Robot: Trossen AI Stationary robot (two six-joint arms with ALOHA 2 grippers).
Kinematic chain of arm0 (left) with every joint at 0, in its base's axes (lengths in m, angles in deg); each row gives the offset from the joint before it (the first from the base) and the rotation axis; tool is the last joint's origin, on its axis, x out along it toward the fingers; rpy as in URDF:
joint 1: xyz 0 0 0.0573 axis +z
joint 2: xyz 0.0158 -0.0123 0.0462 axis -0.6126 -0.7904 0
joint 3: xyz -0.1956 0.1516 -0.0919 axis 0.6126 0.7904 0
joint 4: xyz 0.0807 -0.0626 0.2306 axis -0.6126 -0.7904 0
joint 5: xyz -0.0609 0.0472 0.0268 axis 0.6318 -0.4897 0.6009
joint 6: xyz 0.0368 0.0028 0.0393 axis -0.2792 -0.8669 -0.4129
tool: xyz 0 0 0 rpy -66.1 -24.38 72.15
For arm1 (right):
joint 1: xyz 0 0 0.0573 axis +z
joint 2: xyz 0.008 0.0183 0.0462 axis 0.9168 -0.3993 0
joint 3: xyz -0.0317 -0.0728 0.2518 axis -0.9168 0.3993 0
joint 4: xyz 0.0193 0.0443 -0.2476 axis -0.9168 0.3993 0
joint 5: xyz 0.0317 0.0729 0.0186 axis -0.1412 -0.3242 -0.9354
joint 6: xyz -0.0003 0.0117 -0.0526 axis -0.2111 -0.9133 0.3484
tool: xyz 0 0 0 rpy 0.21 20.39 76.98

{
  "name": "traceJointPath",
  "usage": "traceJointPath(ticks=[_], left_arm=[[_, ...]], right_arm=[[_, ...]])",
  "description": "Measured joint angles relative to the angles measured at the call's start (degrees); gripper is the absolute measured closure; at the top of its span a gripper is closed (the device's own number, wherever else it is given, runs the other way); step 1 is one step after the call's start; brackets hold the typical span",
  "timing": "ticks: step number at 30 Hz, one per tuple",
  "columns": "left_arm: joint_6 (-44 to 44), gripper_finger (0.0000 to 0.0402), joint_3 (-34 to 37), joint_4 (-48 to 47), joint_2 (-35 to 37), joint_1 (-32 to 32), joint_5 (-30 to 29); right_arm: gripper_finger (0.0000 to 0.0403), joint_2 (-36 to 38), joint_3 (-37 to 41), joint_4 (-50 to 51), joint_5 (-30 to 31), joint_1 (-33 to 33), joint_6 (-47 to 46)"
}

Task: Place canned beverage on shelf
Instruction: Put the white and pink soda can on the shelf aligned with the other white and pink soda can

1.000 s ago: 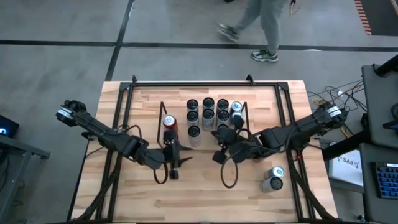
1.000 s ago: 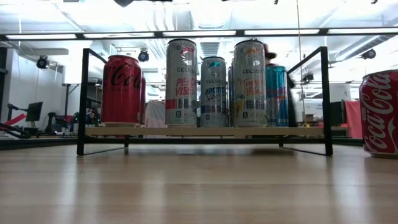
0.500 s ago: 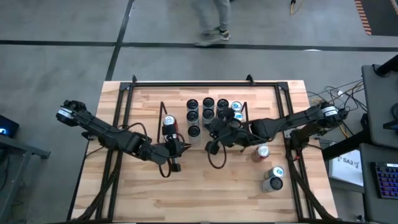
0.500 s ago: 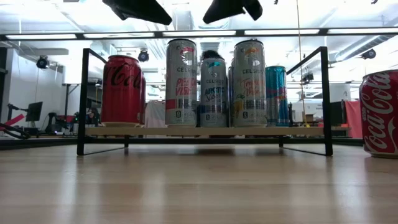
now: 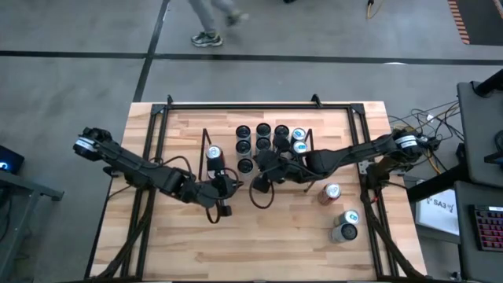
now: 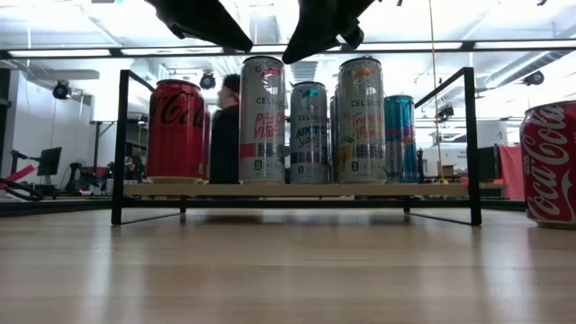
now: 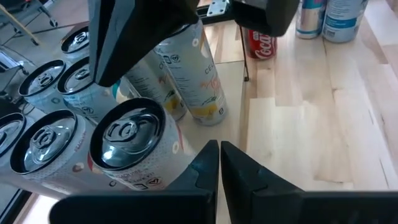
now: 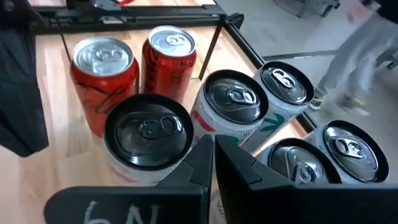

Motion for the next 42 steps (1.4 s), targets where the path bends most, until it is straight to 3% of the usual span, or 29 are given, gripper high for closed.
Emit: traceJointPath(ticks=[22,42], left_arm=[[-0.1,0.0402,0.2,-0.6,0.0,1.9,0.0],[0.4,0.0401,0.2,-3.1,0.0,2.0,-0.2]], right_arm=[[0.0394,-3.7,0.1,-1.6,0.0,-0.1,1.0],[0.0394,-0.8,0.1,-1.6,0.1,1.8,0.7]])
